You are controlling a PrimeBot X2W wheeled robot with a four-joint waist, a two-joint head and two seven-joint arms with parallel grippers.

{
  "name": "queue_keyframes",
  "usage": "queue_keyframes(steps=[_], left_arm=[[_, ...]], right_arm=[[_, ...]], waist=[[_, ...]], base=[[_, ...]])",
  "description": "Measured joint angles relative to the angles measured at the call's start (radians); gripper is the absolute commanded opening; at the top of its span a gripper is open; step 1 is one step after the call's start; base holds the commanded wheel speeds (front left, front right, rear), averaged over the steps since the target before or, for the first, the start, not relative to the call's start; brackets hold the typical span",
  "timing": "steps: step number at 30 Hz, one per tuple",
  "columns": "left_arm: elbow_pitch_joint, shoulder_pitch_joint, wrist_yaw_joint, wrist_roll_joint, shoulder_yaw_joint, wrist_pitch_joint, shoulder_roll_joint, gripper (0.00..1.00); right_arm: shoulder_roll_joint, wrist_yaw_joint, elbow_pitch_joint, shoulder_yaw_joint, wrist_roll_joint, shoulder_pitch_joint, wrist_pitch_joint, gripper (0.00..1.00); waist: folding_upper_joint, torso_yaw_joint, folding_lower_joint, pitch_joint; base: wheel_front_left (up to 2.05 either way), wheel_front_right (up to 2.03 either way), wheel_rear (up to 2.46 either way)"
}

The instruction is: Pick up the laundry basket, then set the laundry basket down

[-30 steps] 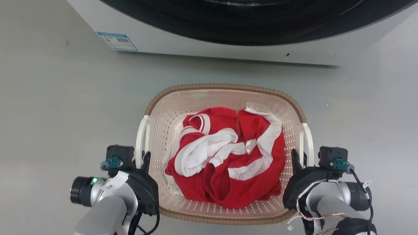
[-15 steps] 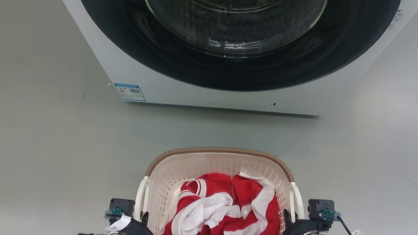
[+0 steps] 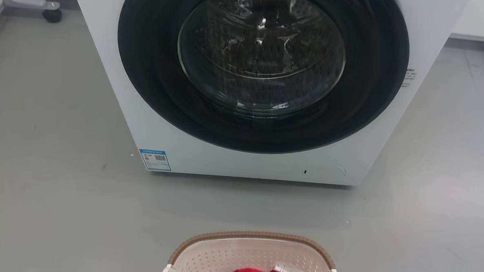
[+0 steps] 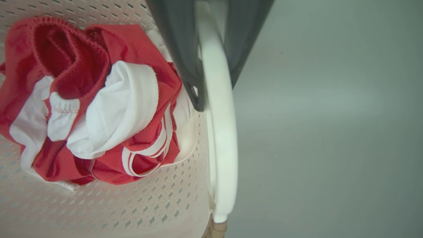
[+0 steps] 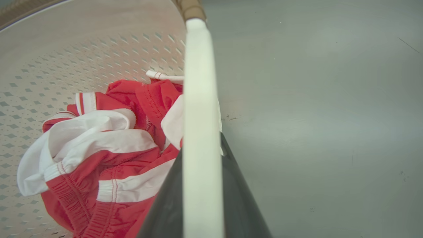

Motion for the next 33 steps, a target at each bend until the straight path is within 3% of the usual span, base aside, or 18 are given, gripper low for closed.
queue_keyframes(steps=[13,33], left_arm=[[-0.008,0.077,0.012,-0.04,-0.04,0.064,0.008,0.0],[-0.029,0.079,0.029,-0.073,-0.068,0.095,0.013,0.0]], right_arm=[[-0.001,-0.009,-0.008,0.057,0.069,0.064,0.074,0.0],[-0.005,-0.01,-0.007,0.082,0.134,0.084,0.081,0.0]], waist=[[0.0001,-0.009,0.0,-0.128],[0.0002,-0.029,0.0002,-0.154]], base=[[0.0,0.0,0.0],[0.0,0.0,0.0]])
